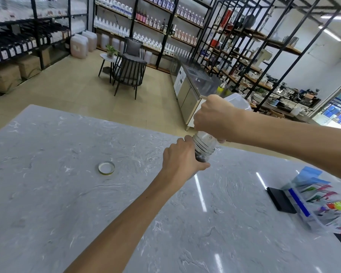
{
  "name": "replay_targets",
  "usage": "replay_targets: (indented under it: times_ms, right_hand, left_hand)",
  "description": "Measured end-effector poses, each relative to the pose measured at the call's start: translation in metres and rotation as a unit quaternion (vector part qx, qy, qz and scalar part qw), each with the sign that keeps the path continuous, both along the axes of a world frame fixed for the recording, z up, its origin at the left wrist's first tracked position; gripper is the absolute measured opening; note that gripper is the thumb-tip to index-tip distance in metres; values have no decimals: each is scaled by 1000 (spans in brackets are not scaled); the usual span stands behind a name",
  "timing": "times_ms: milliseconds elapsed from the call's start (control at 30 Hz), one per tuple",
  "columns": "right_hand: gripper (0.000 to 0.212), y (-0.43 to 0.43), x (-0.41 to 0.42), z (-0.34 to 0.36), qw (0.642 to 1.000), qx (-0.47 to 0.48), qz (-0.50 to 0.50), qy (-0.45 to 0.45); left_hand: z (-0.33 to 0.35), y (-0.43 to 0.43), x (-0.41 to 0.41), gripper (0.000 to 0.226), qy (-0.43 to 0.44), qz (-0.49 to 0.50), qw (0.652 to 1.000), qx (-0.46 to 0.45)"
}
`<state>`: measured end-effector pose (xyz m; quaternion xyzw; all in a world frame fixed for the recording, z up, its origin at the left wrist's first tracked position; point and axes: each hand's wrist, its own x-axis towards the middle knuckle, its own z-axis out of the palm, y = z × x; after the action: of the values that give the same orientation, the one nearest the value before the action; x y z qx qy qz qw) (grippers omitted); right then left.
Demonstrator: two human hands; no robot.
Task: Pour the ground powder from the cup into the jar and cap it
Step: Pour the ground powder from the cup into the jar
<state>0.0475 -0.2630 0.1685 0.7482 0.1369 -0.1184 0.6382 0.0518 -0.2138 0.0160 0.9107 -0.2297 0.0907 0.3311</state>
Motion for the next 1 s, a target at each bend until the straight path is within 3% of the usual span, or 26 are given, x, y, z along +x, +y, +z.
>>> replay_targets:
  times_ms: [133, 367, 1000]
  right_hand:
    - [30, 1, -1, 2, 1000, 7, -2, 18]
    - [14, 4, -6, -4, 1000, 6, -8, -1]
    - [19, 8, -4, -5, 999, 48, -8, -6]
  left_hand:
    - [0, 1, -2, 73, -2, 0, 1000, 6]
    - [2, 3, -4, 73, -9, 0, 1000, 12]
    - [-4, 8, -2, 73, 6, 9, 1000, 25]
